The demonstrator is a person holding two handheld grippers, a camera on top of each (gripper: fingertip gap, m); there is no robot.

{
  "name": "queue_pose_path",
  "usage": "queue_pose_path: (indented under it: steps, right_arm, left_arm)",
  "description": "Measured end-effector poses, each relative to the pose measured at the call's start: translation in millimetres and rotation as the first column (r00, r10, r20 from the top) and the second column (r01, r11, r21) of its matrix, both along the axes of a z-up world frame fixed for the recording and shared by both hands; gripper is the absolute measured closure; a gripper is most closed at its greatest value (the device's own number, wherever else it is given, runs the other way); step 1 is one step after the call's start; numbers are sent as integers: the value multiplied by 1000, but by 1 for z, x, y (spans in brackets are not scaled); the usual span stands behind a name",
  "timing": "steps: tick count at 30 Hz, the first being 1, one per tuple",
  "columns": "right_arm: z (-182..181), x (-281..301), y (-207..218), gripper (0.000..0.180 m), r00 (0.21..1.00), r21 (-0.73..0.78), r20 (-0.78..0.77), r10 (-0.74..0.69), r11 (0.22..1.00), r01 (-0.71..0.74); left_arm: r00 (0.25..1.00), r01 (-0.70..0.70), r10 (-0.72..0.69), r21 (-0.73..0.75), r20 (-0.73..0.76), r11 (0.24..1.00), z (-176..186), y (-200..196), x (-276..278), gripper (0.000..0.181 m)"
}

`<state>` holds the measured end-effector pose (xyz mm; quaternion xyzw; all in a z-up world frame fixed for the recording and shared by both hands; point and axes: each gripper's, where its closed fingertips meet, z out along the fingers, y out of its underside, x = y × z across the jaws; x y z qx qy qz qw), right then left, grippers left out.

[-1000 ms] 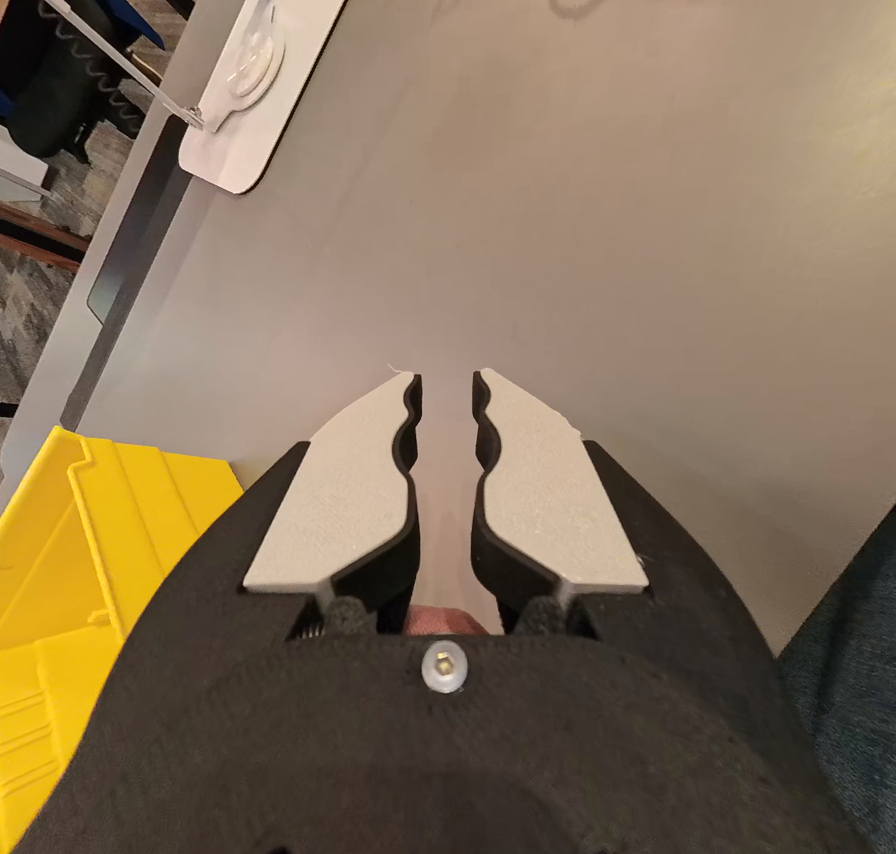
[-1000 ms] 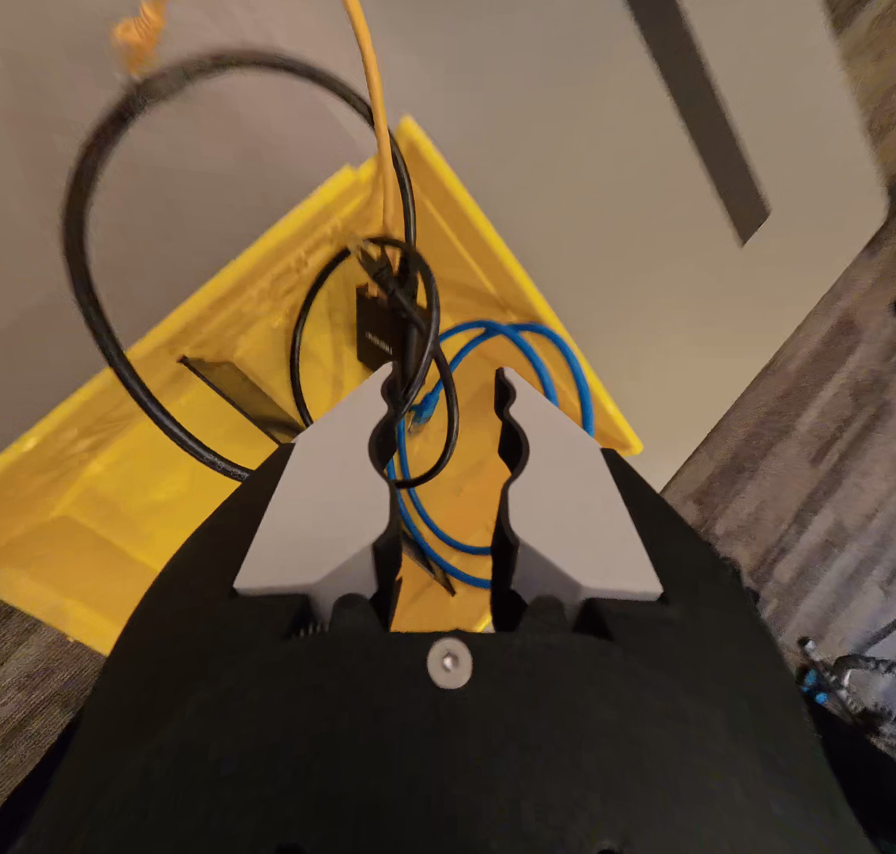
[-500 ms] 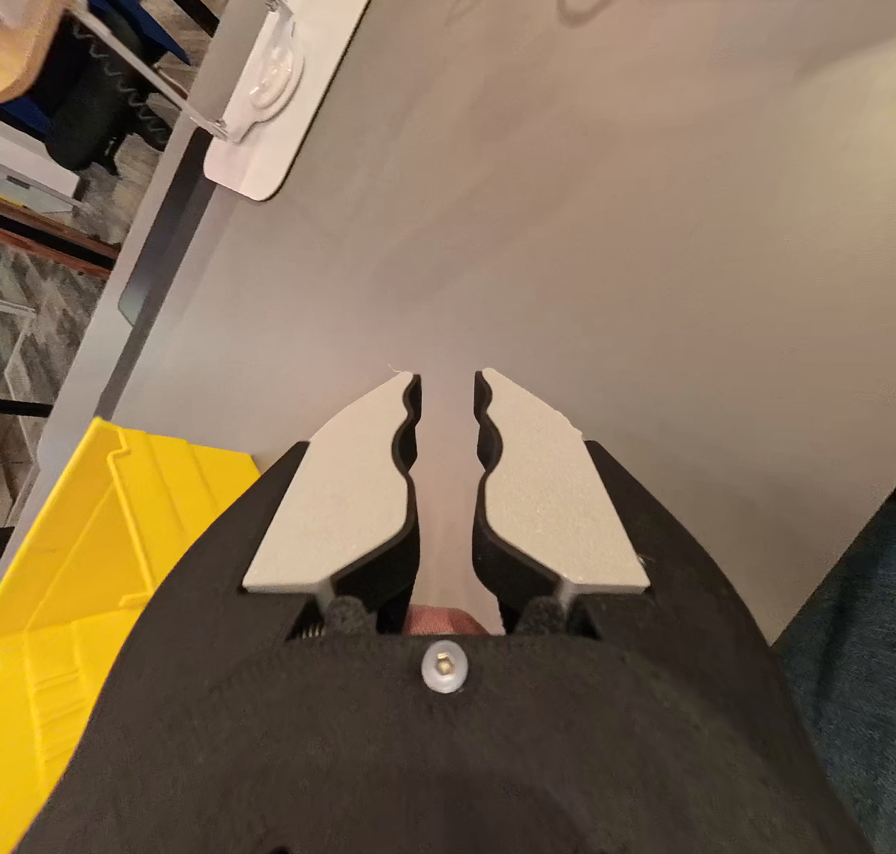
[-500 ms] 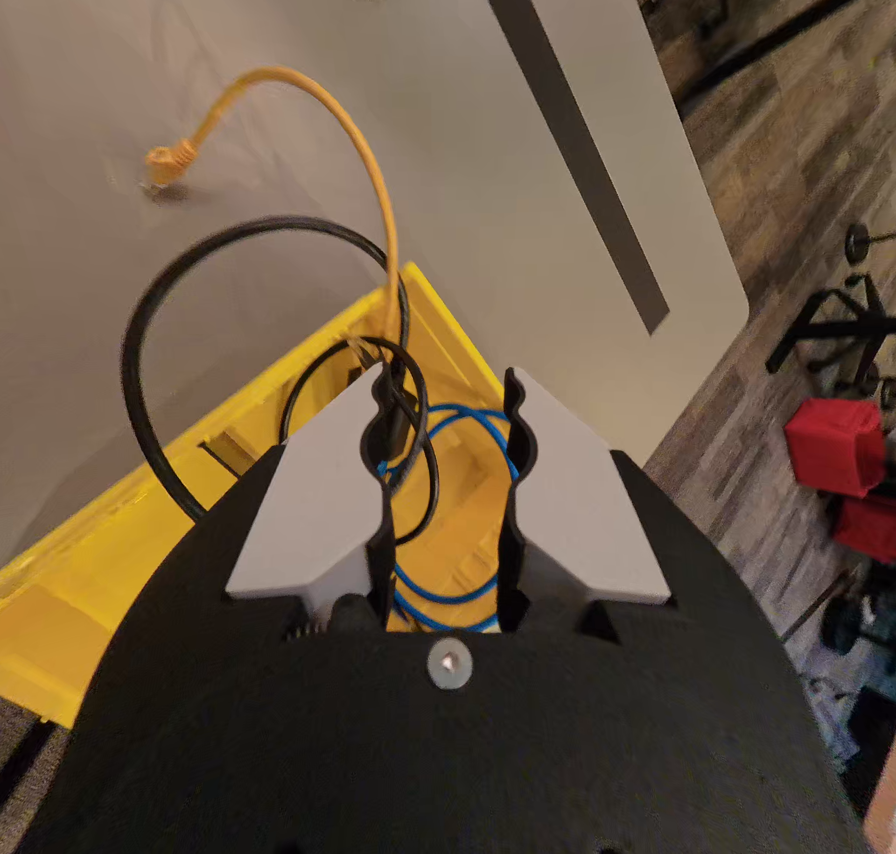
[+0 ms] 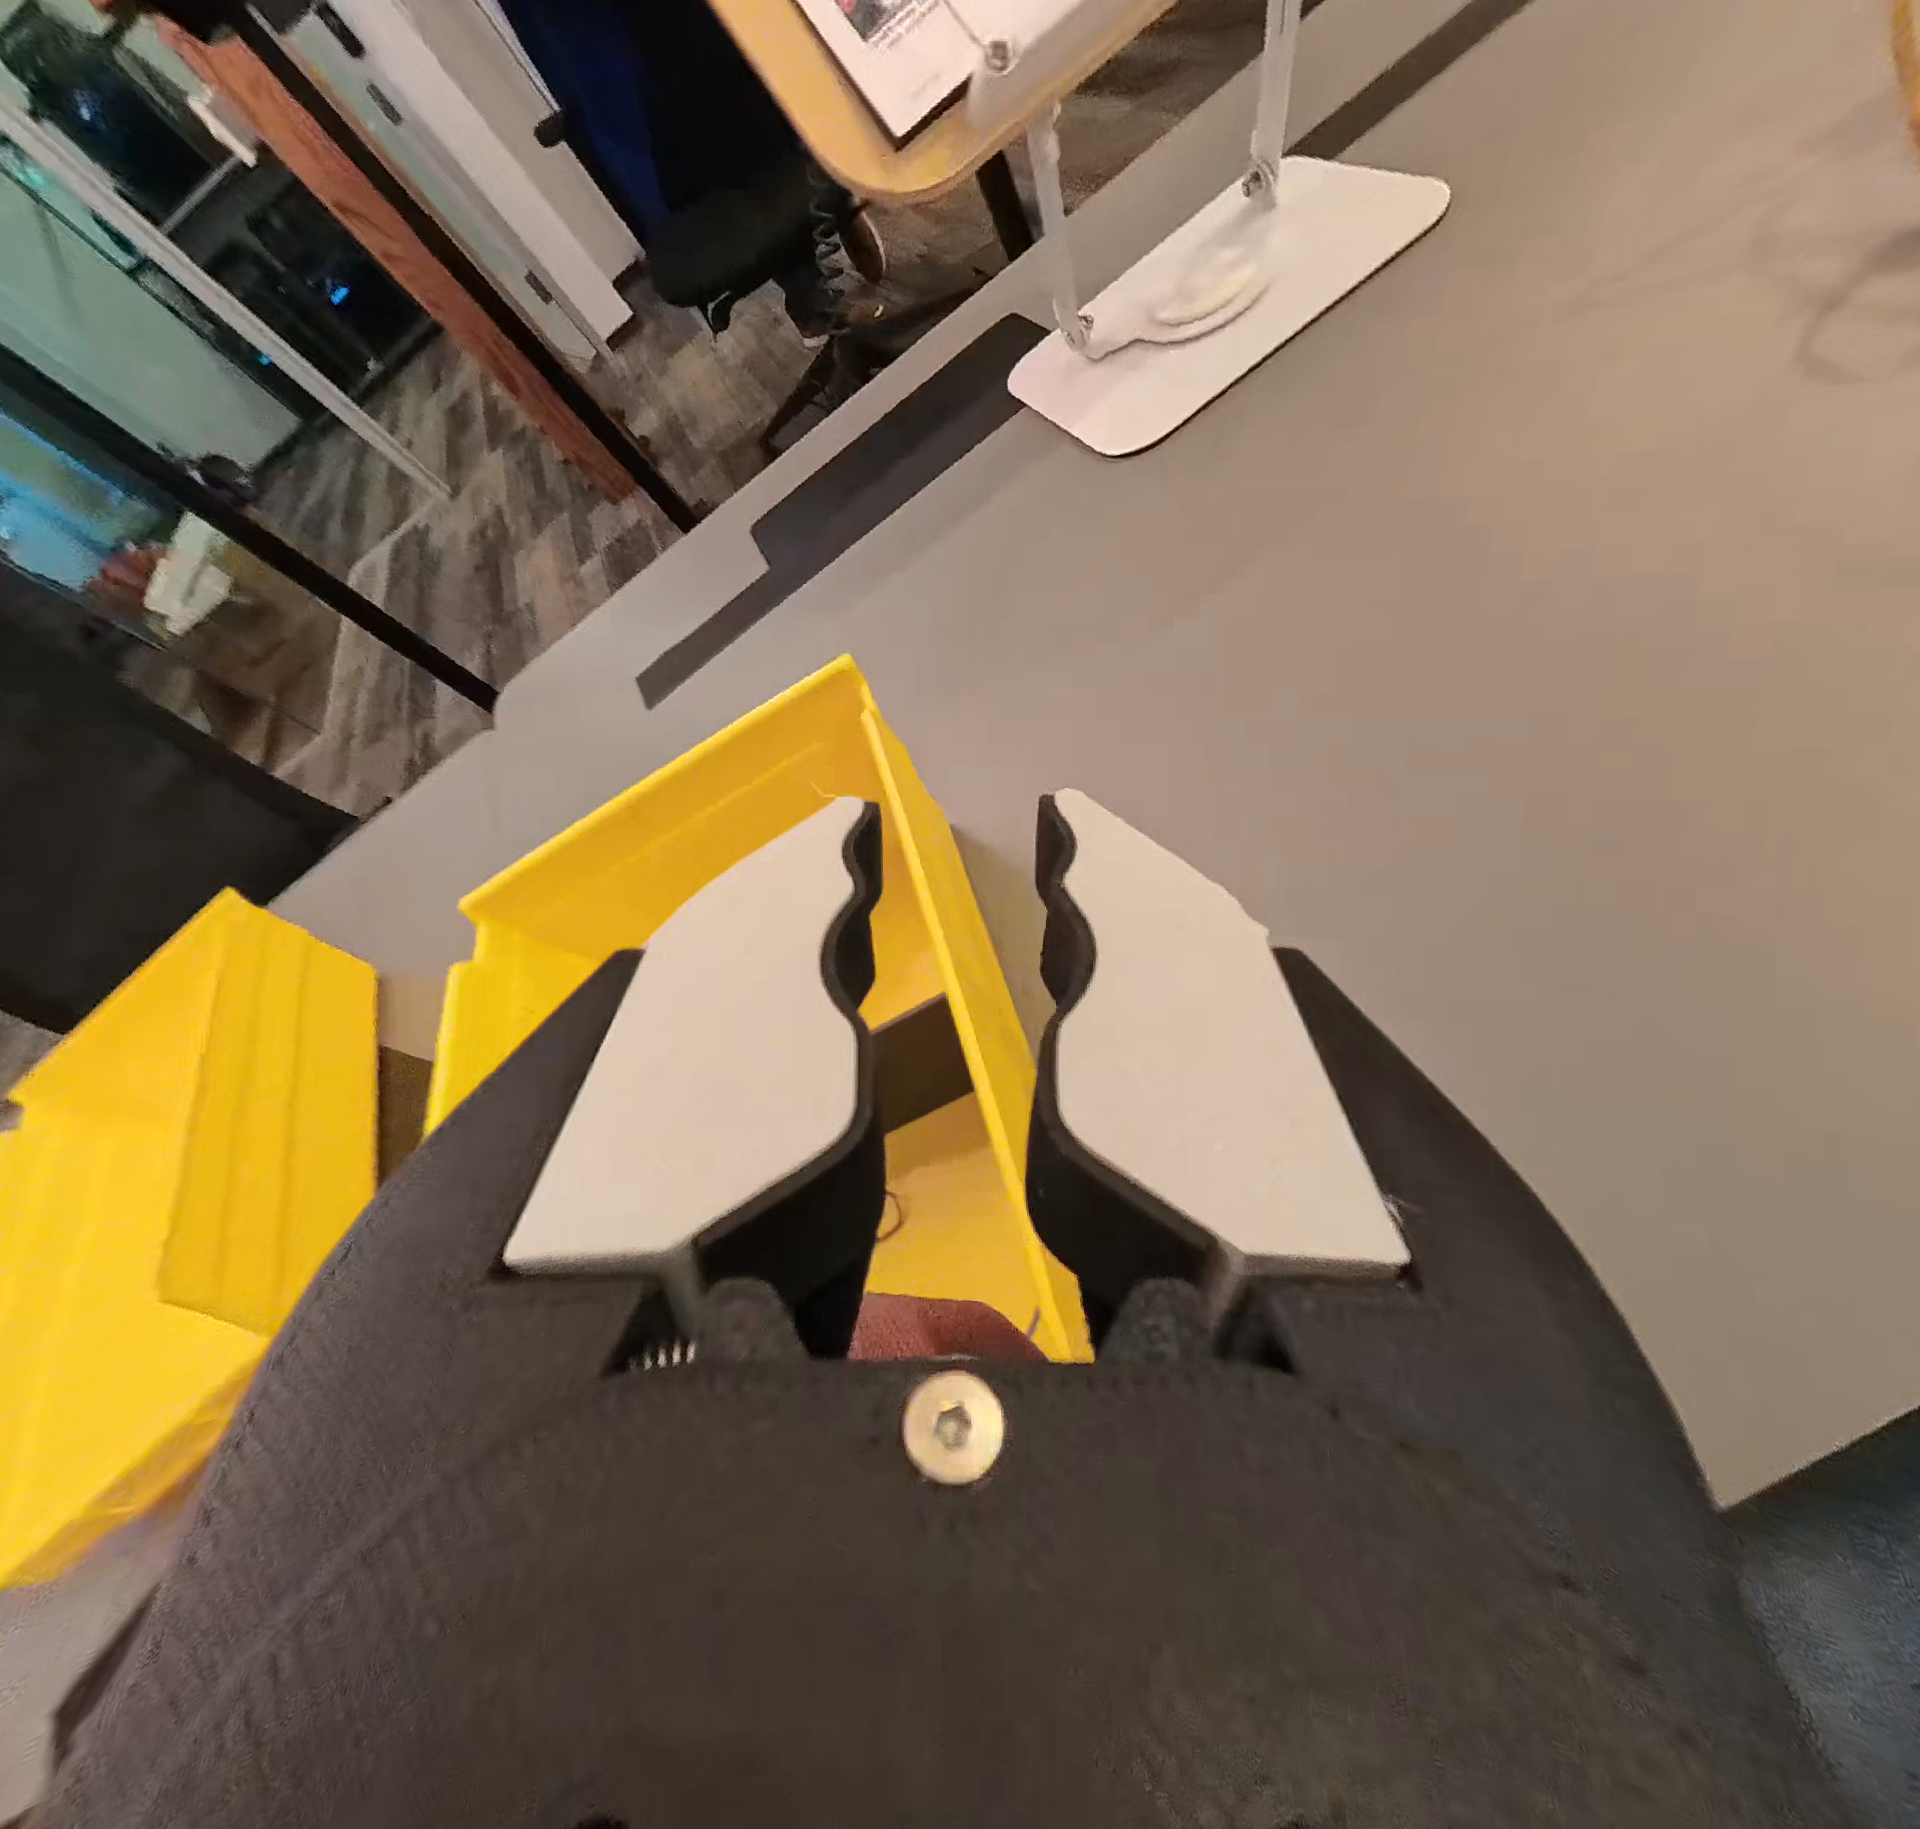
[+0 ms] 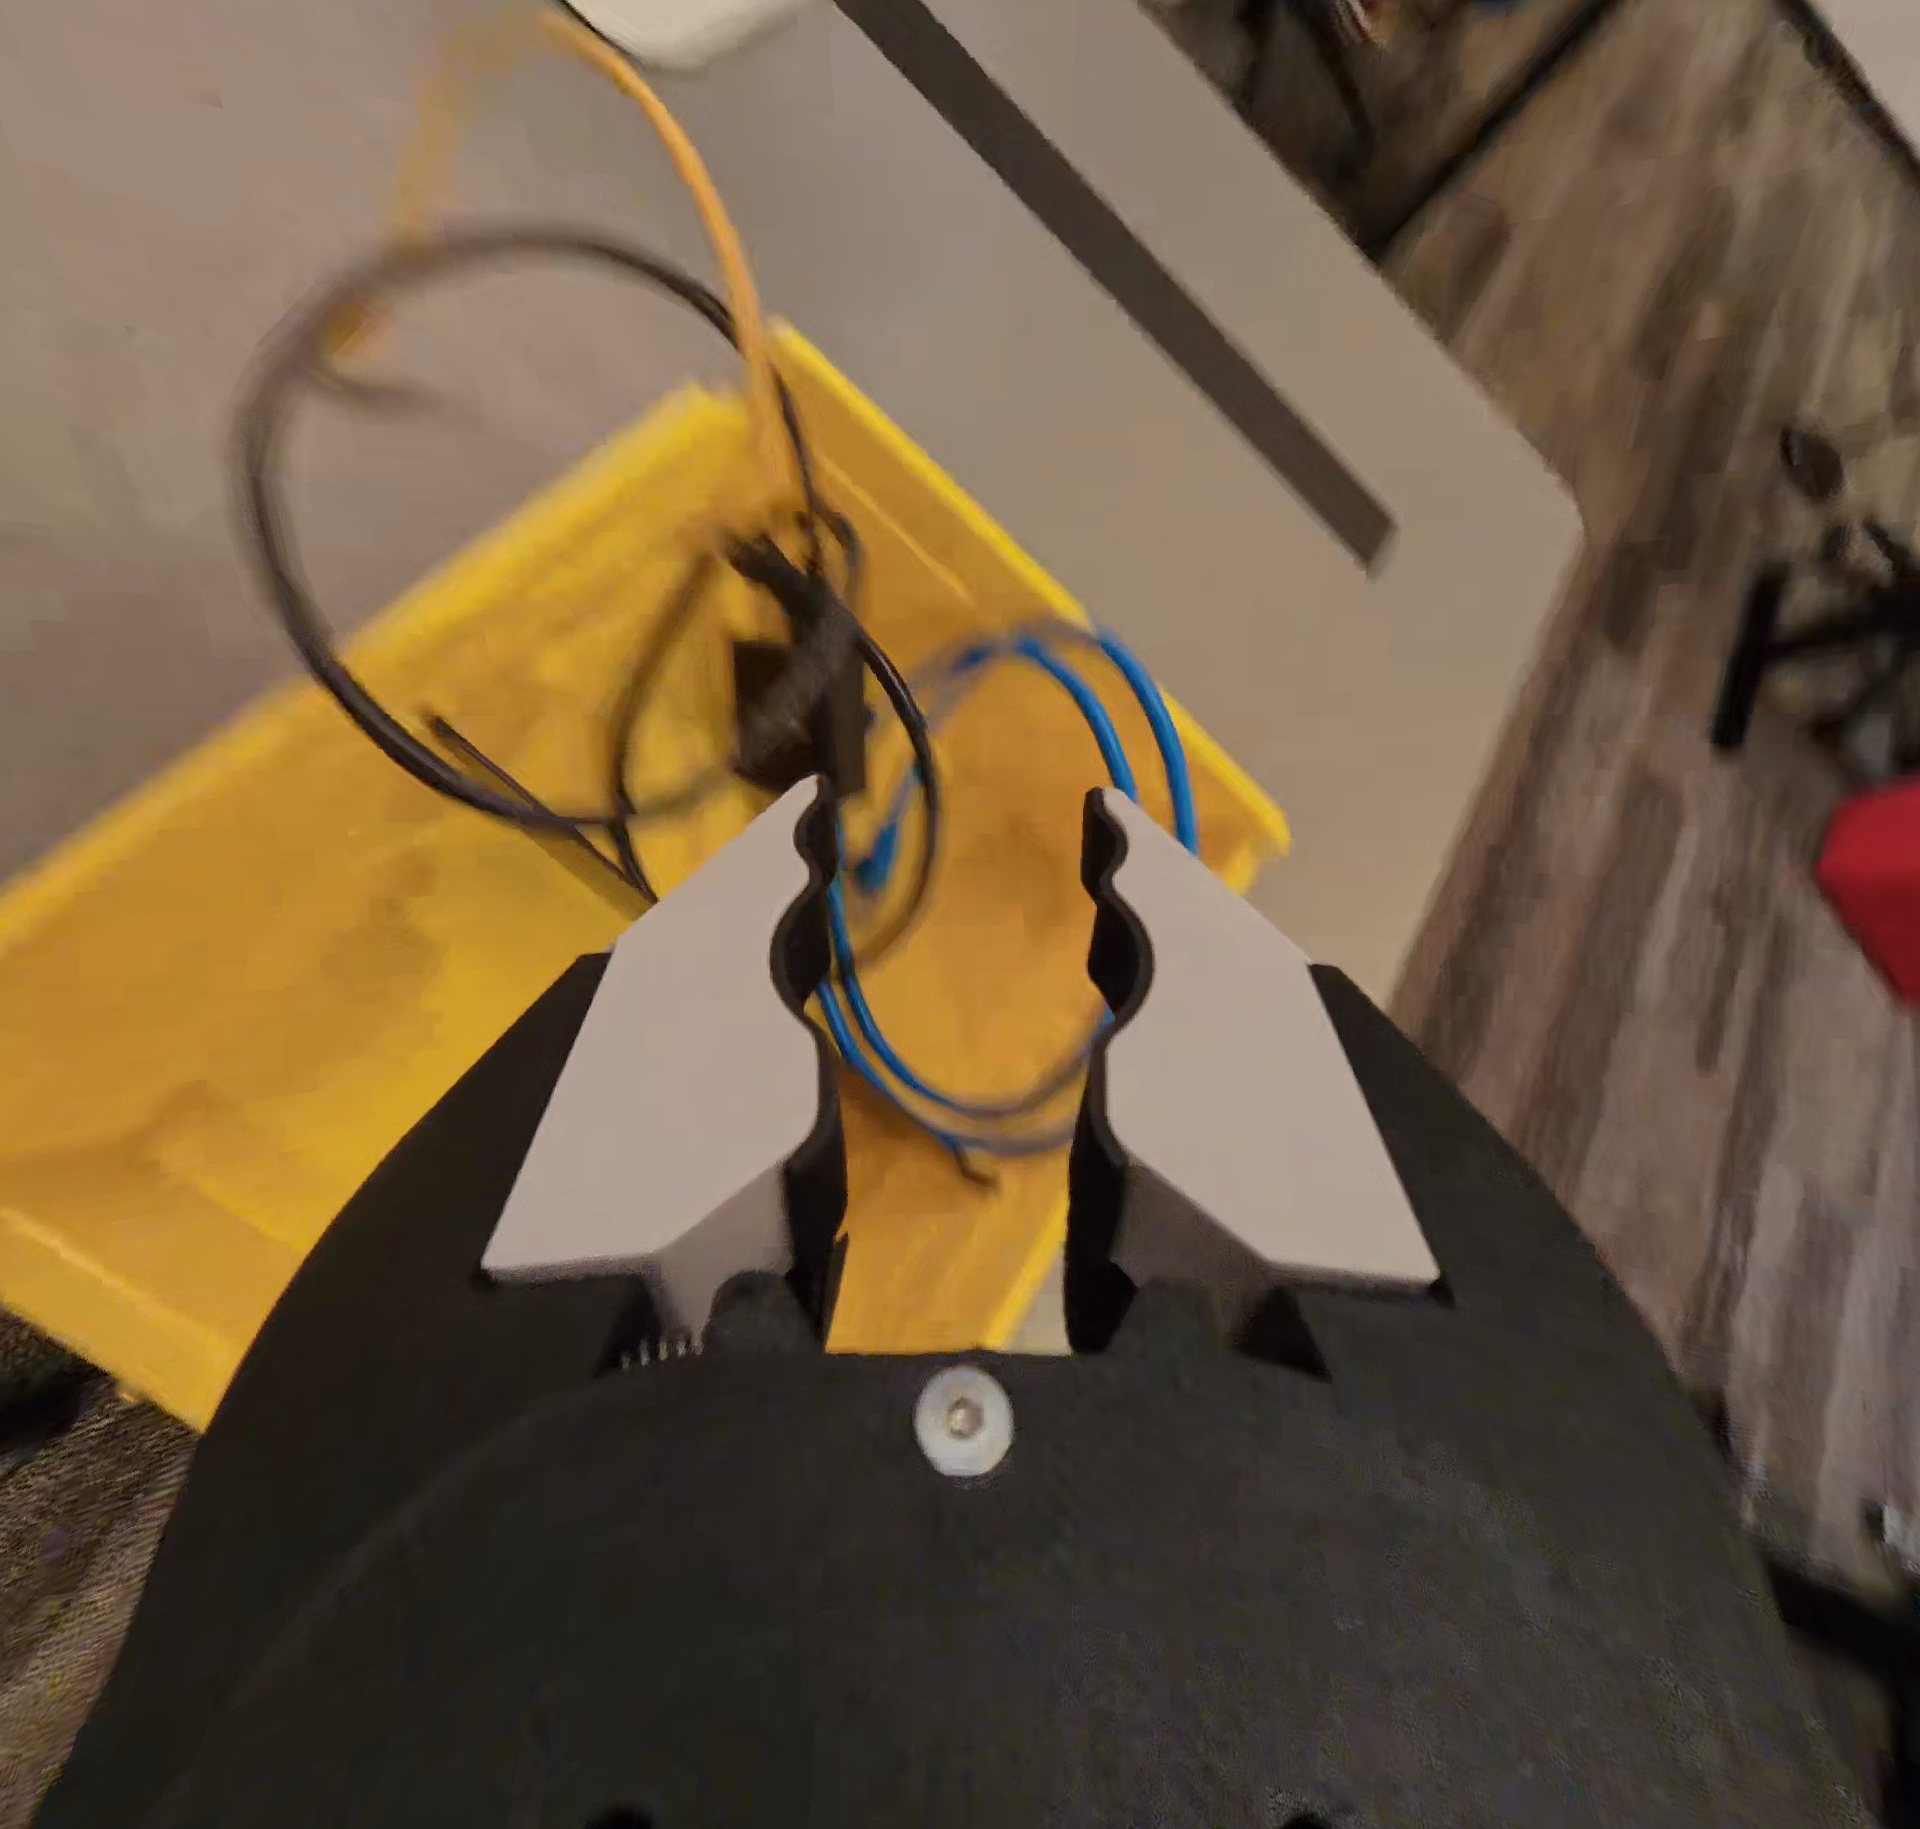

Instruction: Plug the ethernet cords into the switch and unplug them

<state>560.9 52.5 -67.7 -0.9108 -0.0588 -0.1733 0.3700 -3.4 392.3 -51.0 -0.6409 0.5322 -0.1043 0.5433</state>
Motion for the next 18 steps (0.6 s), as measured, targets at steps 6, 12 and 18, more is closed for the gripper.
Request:
queue_pose_path:
  steps: [6,12,18]
  right_arm:
    - [-1,-67,133,141,941,-141,31,337,933,-330]
    - [-58,-68,187,167,889,-408,9,457,813,-414]
    - [-47,-64,189,178,900,-364,15,435,841,-401]
  left_arm:
    - [999,26,-27,-8,-39,1000,-22,-8,9,153]
    - [993,76,-75,2,-90,997,-38,-18,16,153]
    - [992,76,-77,-15,-98,997,-45,-14,15,153]
